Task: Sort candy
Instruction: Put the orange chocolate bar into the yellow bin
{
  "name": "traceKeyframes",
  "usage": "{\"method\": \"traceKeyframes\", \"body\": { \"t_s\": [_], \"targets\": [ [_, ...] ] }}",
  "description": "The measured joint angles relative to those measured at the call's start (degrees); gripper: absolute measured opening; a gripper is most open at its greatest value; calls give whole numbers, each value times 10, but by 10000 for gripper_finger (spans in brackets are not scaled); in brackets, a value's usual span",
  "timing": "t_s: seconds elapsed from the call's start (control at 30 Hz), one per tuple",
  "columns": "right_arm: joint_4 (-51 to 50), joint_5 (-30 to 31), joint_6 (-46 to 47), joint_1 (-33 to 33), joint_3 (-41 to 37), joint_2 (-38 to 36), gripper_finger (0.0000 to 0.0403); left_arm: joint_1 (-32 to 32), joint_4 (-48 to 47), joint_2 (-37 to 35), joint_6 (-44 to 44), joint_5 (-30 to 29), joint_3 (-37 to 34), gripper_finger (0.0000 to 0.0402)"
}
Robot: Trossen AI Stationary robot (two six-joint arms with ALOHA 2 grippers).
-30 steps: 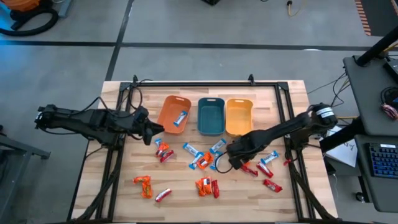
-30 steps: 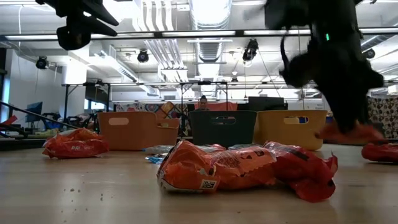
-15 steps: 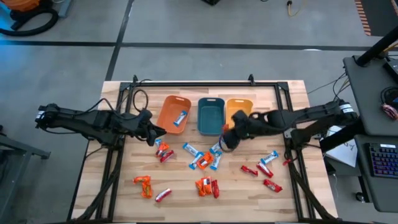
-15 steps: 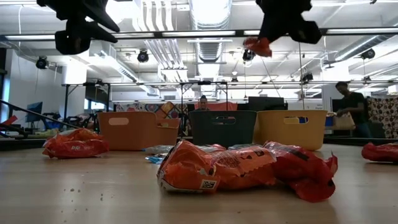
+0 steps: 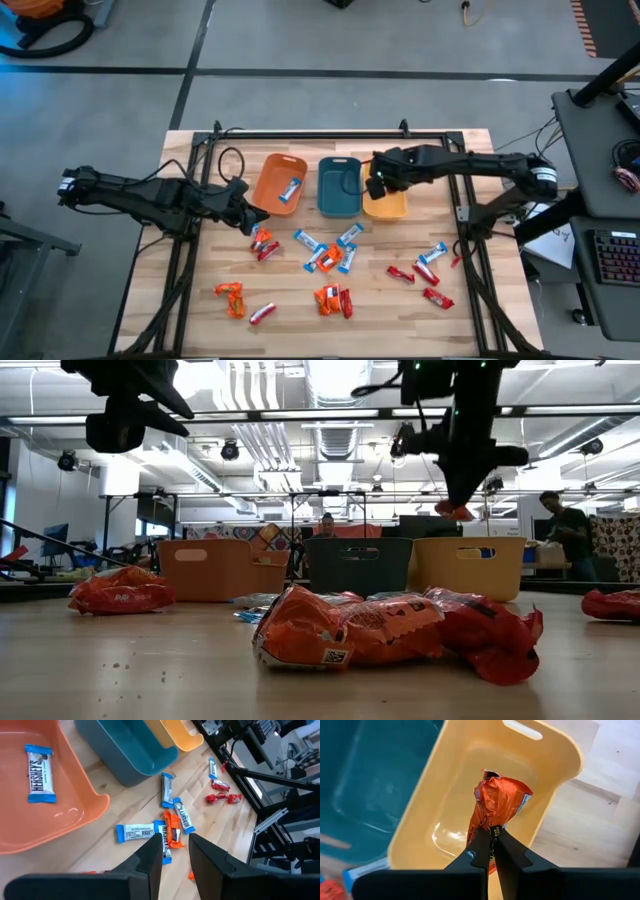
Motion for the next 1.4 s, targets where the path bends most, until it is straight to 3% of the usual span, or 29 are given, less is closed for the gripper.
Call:
{"method": "traceKeyframes", "body": {
  "t_s": [0.33, 0.57, 0.9, 1.4],
  "targets": [
    [5, 10, -15, -15, -9, 22, 12, 0, 0, 0, -14, 0, 0, 79],
    [15, 14, 89, -23, -21, 34, 12, 0, 0, 0, -18, 0, 0, 79],
    [15, 19, 167, -40, -21, 63, 13, 0, 0, 0, -20, -3, 0, 79],
    [11, 19, 129, -43, -22, 94, 13, 0, 0, 0, -22, -5, 0, 79]
  ]
}}
